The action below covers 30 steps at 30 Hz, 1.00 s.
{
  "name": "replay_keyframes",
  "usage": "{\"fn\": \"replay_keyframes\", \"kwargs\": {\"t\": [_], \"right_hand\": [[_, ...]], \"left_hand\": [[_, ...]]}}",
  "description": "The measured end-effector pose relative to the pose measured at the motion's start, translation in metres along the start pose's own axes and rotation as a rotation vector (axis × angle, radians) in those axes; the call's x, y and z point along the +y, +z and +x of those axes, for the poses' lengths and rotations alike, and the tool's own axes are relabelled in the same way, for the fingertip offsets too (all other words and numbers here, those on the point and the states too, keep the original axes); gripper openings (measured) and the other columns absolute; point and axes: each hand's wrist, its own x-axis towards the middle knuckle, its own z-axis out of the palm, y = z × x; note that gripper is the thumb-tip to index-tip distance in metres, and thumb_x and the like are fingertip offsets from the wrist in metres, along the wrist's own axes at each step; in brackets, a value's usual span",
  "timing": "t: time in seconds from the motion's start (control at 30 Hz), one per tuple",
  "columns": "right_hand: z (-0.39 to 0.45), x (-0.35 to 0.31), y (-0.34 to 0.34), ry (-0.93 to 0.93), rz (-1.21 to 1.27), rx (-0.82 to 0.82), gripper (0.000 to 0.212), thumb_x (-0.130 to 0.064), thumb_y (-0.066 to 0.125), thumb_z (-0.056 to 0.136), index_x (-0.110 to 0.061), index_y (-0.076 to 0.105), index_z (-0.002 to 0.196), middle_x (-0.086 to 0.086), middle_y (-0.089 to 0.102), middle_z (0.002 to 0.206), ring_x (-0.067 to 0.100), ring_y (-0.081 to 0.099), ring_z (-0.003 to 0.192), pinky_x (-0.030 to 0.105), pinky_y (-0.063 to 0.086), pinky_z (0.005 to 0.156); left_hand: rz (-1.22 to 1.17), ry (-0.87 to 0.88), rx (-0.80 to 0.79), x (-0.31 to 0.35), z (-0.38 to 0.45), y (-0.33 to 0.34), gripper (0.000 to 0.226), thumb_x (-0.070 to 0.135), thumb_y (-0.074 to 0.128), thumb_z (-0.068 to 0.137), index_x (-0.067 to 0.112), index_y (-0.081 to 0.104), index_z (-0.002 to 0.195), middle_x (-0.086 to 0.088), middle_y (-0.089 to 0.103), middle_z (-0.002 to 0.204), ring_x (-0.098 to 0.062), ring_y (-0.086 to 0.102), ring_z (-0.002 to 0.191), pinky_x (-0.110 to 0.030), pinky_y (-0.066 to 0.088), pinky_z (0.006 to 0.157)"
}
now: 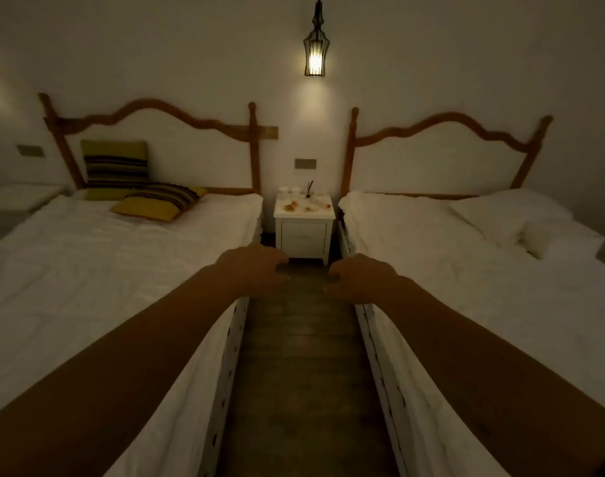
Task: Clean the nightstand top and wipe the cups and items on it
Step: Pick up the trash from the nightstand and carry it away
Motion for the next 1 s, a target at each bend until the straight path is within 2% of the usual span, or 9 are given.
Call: {"fn": "replay_keyframes", "kwargs": {"t": [0.13,0.27,0.47,0.7,1.0], "right_hand": [[0.052,0.048,-0.015,0.041,-0.074,-0.051,0.051,-0.053,0.050,0.093,-0.021,0.049,0.133,0.005,0.052,0.129,0.023,0.053,0.113,0.037,0.046,0.087],[0.116,0.109,-0.039,0.030,-0.124,-0.071,0.043,-0.042,0.050,0.096,-0.020,0.048,0.134,0.005,0.049,0.134,0.024,0.050,0.118,0.041,0.046,0.097],[0.186,0.149,-0.055,0.012,-0.071,-0.052,0.055,-0.058,0.049,0.091,-0.024,0.047,0.134,0.005,0.051,0.133,0.023,0.051,0.115,0.036,0.044,0.087],[0.315,0.172,-0.049,0.035,-0.019,-0.080,0.052,-0.058,0.051,0.089,-0.024,0.051,0.128,0.005,0.053,0.128,0.023,0.053,0.109,0.032,0.040,0.077],[0.484,0.164,-0.065,0.109,0.054,-0.130,0.051,-0.055,0.050,0.091,-0.023,0.050,0.131,0.005,0.052,0.131,0.022,0.052,0.114,0.031,0.040,0.080]], "left_hand": [[0.017,-0.040,-0.040,0.016,0.074,-0.002,0.056,0.051,0.048,0.093,0.032,0.034,0.144,-0.003,0.039,0.149,-0.024,0.040,0.132,-0.038,0.038,0.102],[-0.009,-0.075,-0.062,0.031,0.159,-0.016,0.056,0.050,0.050,0.093,0.032,0.035,0.144,-0.004,0.040,0.148,-0.024,0.043,0.130,-0.038,0.040,0.100],[-0.001,-0.117,-0.065,0.019,0.228,-0.021,0.056,0.051,0.050,0.093,0.032,0.034,0.143,-0.005,0.041,0.146,-0.025,0.043,0.129,-0.038,0.040,0.098],[-0.008,-0.089,-0.098,-0.032,0.348,-0.008,0.056,0.049,0.051,0.093,0.030,0.035,0.143,-0.006,0.043,0.144,-0.024,0.045,0.126,-0.038,0.042,0.097],[0.002,-0.025,-0.140,-0.141,0.515,-0.027,0.059,0.050,0.051,0.091,0.029,0.034,0.144,-0.007,0.045,0.141,-0.025,0.048,0.122,-0.037,0.044,0.093]]}}
